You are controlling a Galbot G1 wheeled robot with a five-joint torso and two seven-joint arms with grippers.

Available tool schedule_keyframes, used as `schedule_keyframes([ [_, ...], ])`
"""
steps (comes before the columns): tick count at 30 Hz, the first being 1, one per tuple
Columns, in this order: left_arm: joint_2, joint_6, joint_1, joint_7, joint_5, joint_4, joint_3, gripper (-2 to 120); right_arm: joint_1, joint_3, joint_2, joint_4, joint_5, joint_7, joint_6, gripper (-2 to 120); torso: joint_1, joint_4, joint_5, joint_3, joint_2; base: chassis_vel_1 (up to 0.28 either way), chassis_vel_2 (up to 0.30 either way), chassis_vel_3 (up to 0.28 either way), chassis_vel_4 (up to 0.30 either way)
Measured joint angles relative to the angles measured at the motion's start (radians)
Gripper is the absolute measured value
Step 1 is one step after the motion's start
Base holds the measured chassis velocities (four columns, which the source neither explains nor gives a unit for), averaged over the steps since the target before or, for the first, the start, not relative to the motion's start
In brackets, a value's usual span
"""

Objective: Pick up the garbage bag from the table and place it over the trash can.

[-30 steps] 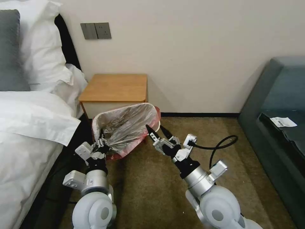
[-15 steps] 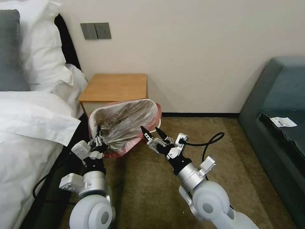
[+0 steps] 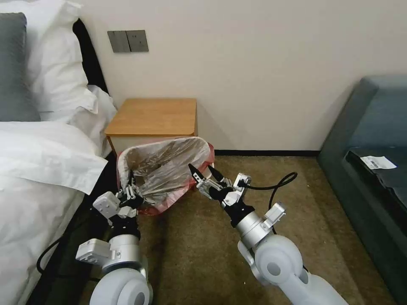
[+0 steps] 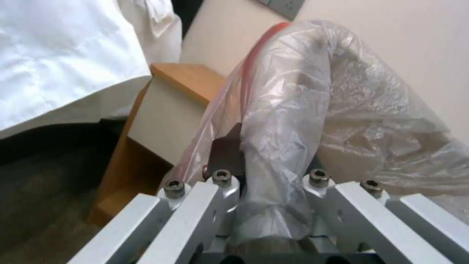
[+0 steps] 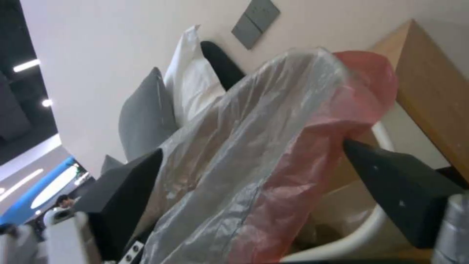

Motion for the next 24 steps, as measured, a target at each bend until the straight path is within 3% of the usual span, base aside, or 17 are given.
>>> schedule_keyframes([
  [4,-0.002,-0.001,-0.007,0.000,-0.001,0.001,-0.004,11,-0.031,-0.010,-0.007,0.015,-0.019,-0.010,-0.008,100,0.000,-0.0002,0.0000,0.000,0.000,0.000,0.000,0.000,0.000],
  [20,0.001,-0.005,0.009,0.001,0.007,-0.011,0.012,11,0.054,-0.042,0.018,-0.053,-0.020,-0.006,-0.009,100,0.000,-0.0001,-0.0001,0.000,0.000,0.000,0.000,0.000,0.000],
  [24,0.003,-0.006,0.015,0.003,0.011,-0.013,0.018,11,0.071,-0.055,0.028,-0.065,-0.023,-0.006,-0.010,93,0.000,-0.0001,-0.0002,0.000,0.000,0.000,0.000,0.000,0.000],
])
